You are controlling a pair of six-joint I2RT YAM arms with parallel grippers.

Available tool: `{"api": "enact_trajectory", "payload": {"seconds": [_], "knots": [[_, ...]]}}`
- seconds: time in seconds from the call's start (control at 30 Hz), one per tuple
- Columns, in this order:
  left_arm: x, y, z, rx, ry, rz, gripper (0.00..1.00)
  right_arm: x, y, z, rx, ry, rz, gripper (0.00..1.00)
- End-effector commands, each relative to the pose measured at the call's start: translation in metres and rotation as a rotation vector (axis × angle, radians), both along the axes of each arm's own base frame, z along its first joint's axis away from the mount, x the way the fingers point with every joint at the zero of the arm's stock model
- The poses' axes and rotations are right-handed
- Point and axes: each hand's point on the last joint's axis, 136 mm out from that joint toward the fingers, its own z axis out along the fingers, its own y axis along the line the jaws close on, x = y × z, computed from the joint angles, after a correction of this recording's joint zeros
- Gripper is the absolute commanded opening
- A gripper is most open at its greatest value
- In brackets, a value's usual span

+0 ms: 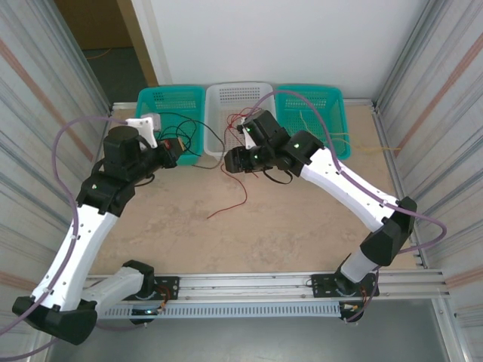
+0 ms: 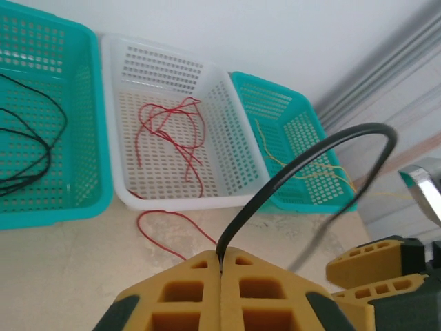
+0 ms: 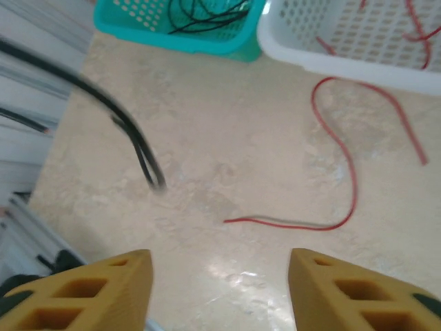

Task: Untangle the cables

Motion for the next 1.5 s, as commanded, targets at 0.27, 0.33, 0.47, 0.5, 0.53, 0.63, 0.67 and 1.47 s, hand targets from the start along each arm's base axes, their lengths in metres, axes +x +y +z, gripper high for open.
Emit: {"api": "enact_trajectory", "payload": {"seconds": [0.27,0.33,0.47,0.5,0.53,0.63,0.67,1.47], "knots": [[0.028,0.084,0.011,0.015,0.11,0.348,0.0,0.002,-0.044,-0.018,-0.045,0.009,-0.118,0.62],[0.04,0.089,0.013,-0.018,0.106,0.365,0.0,-0.002,-0.043,-0.023,-0.043,0.022,-0.117,0.61],[0.07,0.092,0.019,-0.067,0.07,0.376,0.0,-0.009,-0.039,-0.028,-0.049,0.037,-0.104,0.61],[0.079,0.093,0.023,-0.08,0.05,0.378,0.0,-0.011,-0.037,-0.028,-0.053,0.037,-0.099,0.61],[0.085,0.096,0.024,-0.082,0.046,0.389,0.0,-0.012,-0.036,-0.027,-0.055,0.035,-0.096,0.61],[0.104,0.106,0.026,-0.07,0.04,0.441,0.0,-0.015,-0.035,-0.027,-0.063,0.032,-0.089,0.61],[0.111,0.107,0.026,-0.078,0.034,0.448,0.0,-0.016,-0.034,-0.028,-0.067,0.034,-0.087,0.61],[0.196,0.161,-0.068,-0.001,0.268,0.631,0.59,-0.012,-0.026,-0.048,-0.118,0.066,-0.088,0.6]]}}
